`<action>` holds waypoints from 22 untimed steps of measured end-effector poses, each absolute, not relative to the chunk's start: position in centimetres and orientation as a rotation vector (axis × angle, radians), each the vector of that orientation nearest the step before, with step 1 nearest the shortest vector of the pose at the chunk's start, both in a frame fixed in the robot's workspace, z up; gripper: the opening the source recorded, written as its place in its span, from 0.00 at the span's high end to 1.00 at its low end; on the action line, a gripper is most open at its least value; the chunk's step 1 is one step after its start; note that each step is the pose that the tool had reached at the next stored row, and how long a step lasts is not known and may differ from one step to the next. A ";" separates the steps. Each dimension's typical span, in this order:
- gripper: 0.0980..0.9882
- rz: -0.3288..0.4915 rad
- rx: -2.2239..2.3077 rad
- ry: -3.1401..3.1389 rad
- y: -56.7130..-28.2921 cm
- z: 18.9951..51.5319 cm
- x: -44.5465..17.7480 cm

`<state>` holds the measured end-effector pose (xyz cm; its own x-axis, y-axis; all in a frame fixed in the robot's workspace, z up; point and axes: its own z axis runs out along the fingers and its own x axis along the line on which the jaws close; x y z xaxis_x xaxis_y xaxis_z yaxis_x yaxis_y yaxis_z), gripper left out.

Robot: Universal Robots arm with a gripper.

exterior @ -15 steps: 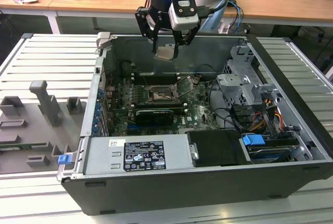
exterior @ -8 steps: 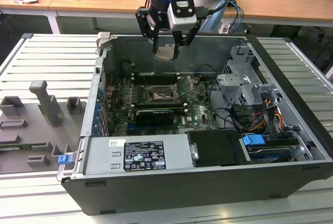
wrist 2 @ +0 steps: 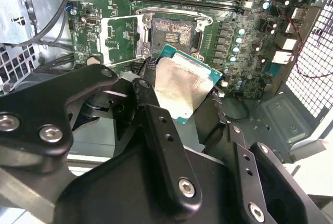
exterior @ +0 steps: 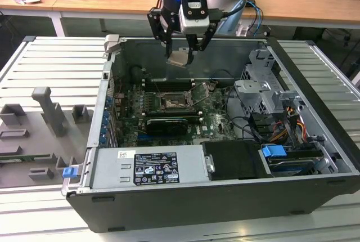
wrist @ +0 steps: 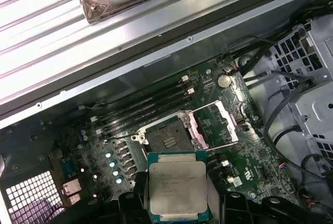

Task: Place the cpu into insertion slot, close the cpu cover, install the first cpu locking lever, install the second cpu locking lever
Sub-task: 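Place the cpu into insertion slot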

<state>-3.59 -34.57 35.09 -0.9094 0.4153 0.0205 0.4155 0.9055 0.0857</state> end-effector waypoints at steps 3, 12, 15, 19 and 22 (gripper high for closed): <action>0.51 -0.138 -0.710 -3.057 -34.6 35.0 -3.6; 0.51 -0.137 -0.927 -3.005 -34.6 34.7 -3.6; 0.51 -0.137 -0.968 -2.993 -34.6 34.7 -3.6; 0.51 -0.128 -0.992 -2.988 -34.6 34.4 -3.6; 0.51 -0.123 -0.994 -2.988 -34.6 34.2 -3.6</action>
<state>-3.58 -34.57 34.17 -0.8010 0.5985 0.0149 0.5977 0.7980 0.0772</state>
